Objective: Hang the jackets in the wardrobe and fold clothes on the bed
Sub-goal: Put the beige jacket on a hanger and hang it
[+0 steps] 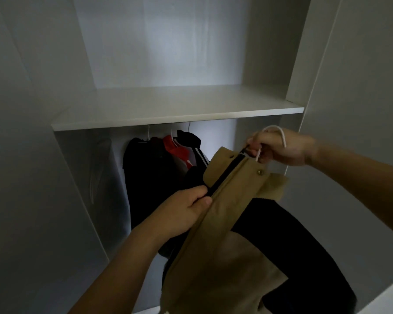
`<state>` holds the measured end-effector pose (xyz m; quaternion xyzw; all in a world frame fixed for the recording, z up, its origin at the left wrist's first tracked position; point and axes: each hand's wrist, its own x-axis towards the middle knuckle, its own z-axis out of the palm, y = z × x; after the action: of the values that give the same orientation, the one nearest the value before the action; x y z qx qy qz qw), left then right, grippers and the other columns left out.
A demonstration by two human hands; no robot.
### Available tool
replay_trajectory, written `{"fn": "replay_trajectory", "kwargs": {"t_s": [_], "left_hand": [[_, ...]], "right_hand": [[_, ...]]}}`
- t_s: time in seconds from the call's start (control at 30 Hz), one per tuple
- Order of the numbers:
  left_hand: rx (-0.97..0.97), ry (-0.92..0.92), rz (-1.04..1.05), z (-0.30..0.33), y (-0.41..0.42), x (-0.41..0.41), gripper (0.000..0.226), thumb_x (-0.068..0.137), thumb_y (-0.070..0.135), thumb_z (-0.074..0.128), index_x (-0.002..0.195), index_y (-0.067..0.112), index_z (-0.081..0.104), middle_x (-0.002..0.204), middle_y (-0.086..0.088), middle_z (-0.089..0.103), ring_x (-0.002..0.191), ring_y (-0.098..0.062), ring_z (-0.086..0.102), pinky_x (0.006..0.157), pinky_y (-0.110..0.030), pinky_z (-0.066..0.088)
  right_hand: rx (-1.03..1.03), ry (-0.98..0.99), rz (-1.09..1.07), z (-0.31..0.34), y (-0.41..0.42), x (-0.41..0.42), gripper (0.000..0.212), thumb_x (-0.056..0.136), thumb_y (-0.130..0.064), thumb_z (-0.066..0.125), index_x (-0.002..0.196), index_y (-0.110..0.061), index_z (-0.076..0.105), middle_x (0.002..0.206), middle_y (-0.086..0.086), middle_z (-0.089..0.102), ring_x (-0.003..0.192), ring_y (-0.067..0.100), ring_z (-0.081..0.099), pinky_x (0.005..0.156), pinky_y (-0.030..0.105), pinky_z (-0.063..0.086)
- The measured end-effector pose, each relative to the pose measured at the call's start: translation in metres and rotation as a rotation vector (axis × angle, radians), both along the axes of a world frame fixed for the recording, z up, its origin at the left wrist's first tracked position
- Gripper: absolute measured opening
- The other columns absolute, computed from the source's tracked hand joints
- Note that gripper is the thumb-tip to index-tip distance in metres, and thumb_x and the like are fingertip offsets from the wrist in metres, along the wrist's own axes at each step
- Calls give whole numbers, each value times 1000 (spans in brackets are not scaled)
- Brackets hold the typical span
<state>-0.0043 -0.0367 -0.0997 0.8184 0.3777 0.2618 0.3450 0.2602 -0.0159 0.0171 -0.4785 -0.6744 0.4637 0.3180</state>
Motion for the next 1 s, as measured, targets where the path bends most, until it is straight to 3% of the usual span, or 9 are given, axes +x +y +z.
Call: {"fn": "replay_trajectory", "kwargs": {"t_s": [0.1, 0.2, 0.33, 0.43, 0.57, 0.67, 0.8, 0.87, 1.0], "left_hand": [[6, 138, 27, -16, 7, 0, 25, 99, 40, 45, 80, 23, 49, 74, 7, 57, 65, -5, 55, 62, -27, 43], [56, 283, 48, -25, 15, 7, 29, 98, 37, 46, 77, 17, 50, 73, 4, 56, 66, -12, 56, 61, -30, 43], [-141, -20, 83, -29, 8, 37, 15, 95, 44, 48, 96, 37, 62, 88, 16, 66, 80, 2, 62, 75, -24, 52], [-73, -107, 69, -33, 1, 47, 28, 97, 39, 46, 124, 39, 53, 109, 11, 65, 100, -6, 61, 88, -28, 52], [380, 209, -107, -45, -15, 44, 20, 98, 22, 44, 108, 13, 59, 101, -4, 63, 90, -18, 59, 79, -39, 53], [456, 390, -260, -29, -5, 48, 12, 89, 13, 52, 97, 15, 61, 100, -3, 62, 93, -18, 54, 82, -38, 48], [374, 65, 226, 5, 46, 44, 22, 76, 12, 62, 98, 18, 57, 108, 1, 54, 106, -18, 46, 94, -39, 42], [220, 387, 167, 7, 69, 43, 34, 81, 27, 65, 113, 22, 55, 120, 0, 53, 119, -21, 45, 103, -41, 36], [60, 703, -29, 7, 74, 54, 28, 84, 55, 56, 88, 28, 65, 89, 3, 66, 83, -14, 59, 78, -31, 49]], "right_hand": [[13, -63, -22, -10, 6, -7, 38, 98, -13, 43, 61, -10, 50, 64, 5, 48, 57, 15, 37, 54, 29, 29], [56, -61, -100, -25, 4, -32, 49, 92, -54, 46, 66, -13, 52, 68, 6, 50, 62, 19, 41, 57, 27, 38], [95, 7, -70, -28, 7, -48, 68, 80, -78, 39, 75, -14, 59, 79, 14, 51, 73, 27, 45, 72, 37, 40], [126, -55, -99, -15, 11, -32, 66, 82, -77, 39, 79, -14, 61, 71, 5, 56, 64, 20, 50, 60, 28, 43], [184, -227, -259, -6, 19, -7, 65, 81, -73, 45, 73, -10, 57, 57, 7, 40, 51, 18, 36, 46, 23, 33], [158, -303, -116, -13, 18, -17, 65, 74, -76, 51, 60, -13, 56, 46, 6, 43, 41, 18, 38, 43, 22, 37], [115, -30, 35, -7, 13, -7, 54, 74, -58, 67, 65, -6, 57, 46, 11, 41, 40, 23, 41, 45, 26, 43], [49, 27, 95, 2, 12, 9, 45, 69, -50, 73, 67, -7, 60, 46, 10, 43, 41, 22, 44, 47, 26, 45], [-71, -50, 221, 10, 18, 29, 40, 70, -40, 78, 76, -3, 62, 54, 10, 51, 49, 21, 53, 52, 28, 49]]}}
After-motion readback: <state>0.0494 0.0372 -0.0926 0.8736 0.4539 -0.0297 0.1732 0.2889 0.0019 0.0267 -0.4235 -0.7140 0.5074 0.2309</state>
